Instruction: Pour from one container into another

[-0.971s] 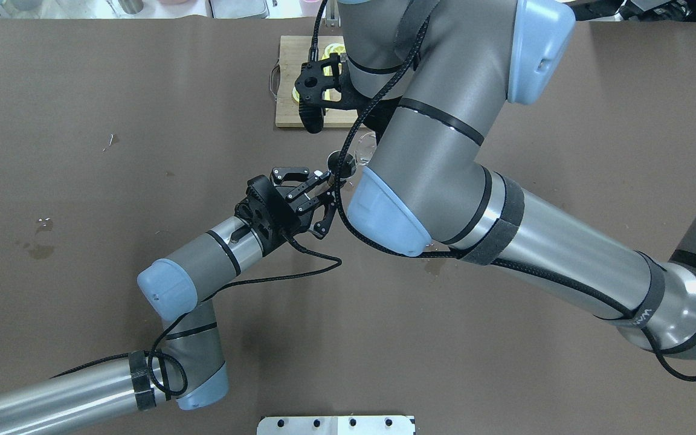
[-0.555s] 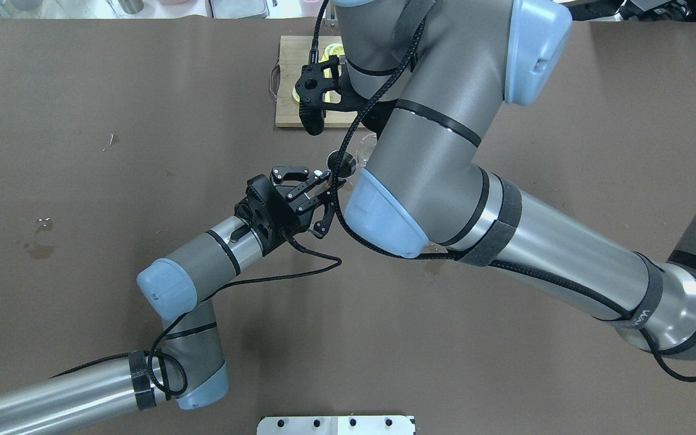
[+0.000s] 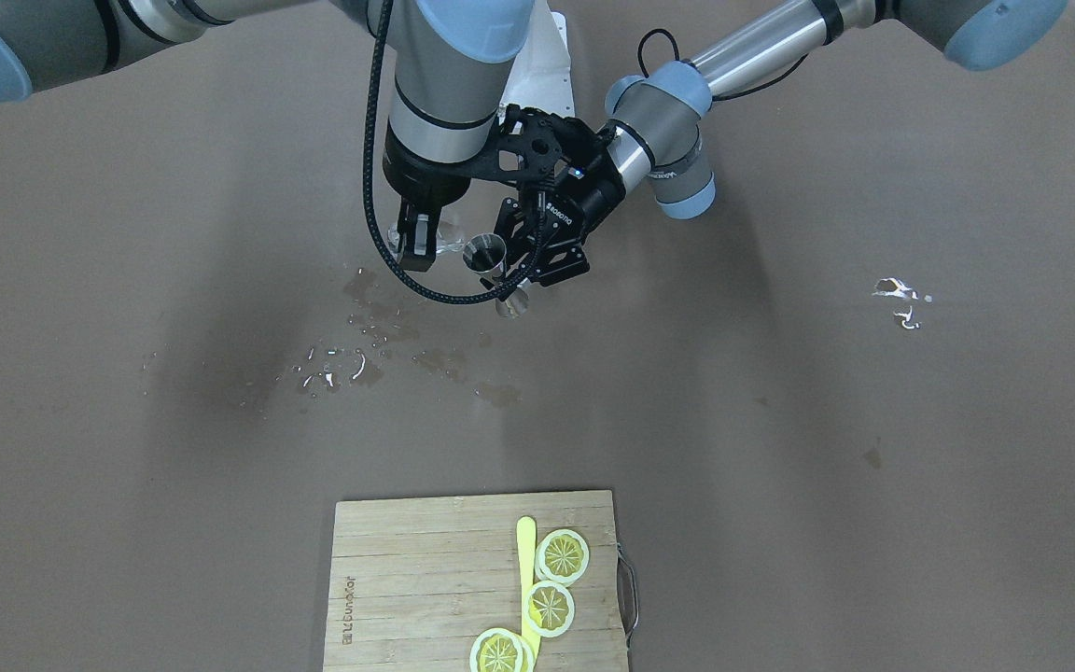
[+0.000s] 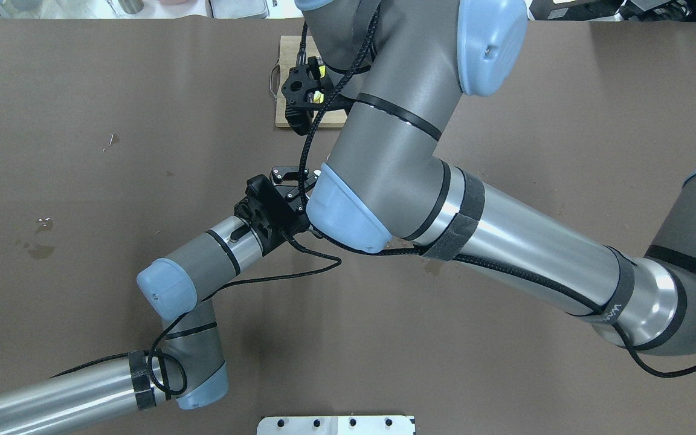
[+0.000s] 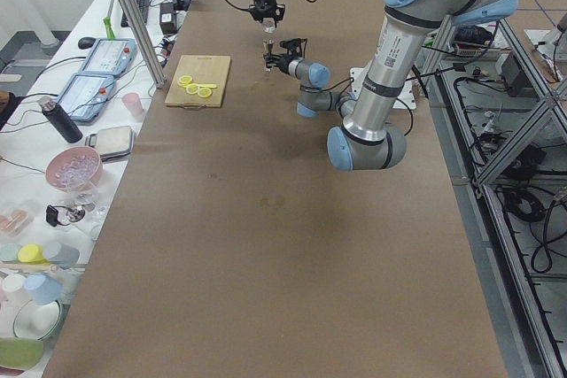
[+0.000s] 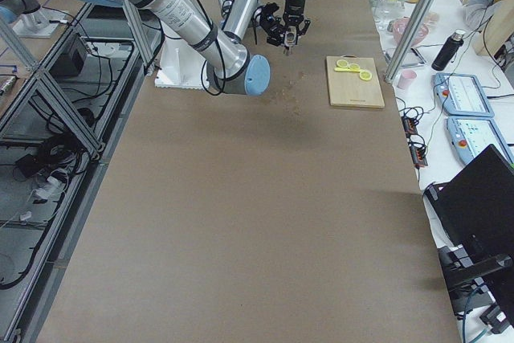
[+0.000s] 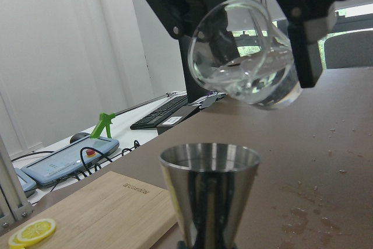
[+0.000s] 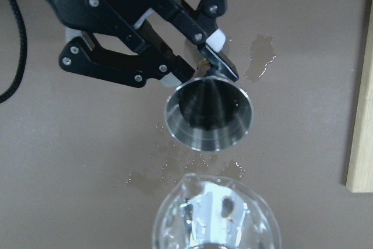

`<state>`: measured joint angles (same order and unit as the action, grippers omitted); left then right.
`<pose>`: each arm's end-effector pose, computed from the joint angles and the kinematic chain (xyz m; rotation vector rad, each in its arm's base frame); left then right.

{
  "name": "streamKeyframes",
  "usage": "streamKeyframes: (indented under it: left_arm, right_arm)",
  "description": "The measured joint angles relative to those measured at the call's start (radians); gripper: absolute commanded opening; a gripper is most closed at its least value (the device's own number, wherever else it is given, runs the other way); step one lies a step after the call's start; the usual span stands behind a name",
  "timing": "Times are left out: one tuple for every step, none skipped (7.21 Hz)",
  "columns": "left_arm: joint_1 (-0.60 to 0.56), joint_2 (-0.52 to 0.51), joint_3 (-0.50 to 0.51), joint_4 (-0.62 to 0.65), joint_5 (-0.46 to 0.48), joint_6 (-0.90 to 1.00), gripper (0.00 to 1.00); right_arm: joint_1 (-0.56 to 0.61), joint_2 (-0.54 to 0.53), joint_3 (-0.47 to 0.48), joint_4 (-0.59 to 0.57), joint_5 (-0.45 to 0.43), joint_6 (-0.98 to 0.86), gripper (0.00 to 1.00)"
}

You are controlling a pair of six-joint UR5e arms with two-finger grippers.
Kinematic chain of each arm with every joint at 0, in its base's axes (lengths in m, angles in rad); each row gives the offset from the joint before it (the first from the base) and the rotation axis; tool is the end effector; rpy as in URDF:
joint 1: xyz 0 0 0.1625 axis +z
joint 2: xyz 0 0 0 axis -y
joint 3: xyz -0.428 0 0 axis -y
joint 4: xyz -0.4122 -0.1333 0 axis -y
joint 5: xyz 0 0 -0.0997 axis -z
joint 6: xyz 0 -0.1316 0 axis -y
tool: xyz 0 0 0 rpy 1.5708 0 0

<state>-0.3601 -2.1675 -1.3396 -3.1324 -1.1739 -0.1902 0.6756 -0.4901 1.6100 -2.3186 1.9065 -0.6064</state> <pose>0.5944 -0.4206 0.2334 1.6169 1.0174 0.3100 -0.4863 -0.5050 0.0725 0.3511 -0.4225 -1.5303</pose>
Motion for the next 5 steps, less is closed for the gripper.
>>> streamKeyframes:
  left_arm:
    - [0.000, 0.000, 0.000, 0.000, -0.001, 0.000, 0.00]
    - [0.000, 0.000, 0.000, -0.001, -0.001, 0.000, 0.00]
    - [0.000, 0.000, -0.001, -0.001, 0.000, 0.000, 0.00]
    - [0.000, 0.000, -0.001, -0.001, 0.000, 0.000, 0.00]
    - [0.000, 0.000, -0.001, -0.002, 0.000, 0.000, 0.00]
  right_arm:
    - [-0.008, 0.021, -0.017, -0.021, -0.017, 0.000, 0.00]
    - [-0.018, 0.040, -0.036, -0.032, -0.034, 0.002, 0.00]
    - [-0.027, 0.051, -0.048, -0.037, -0.051, 0.004, 0.00]
    - [-0.033, 0.055, -0.052, -0.039, -0.062, 0.006, 0.00]
    - [-0.034, 0.057, -0.053, -0.039, -0.067, 0.007, 0.00]
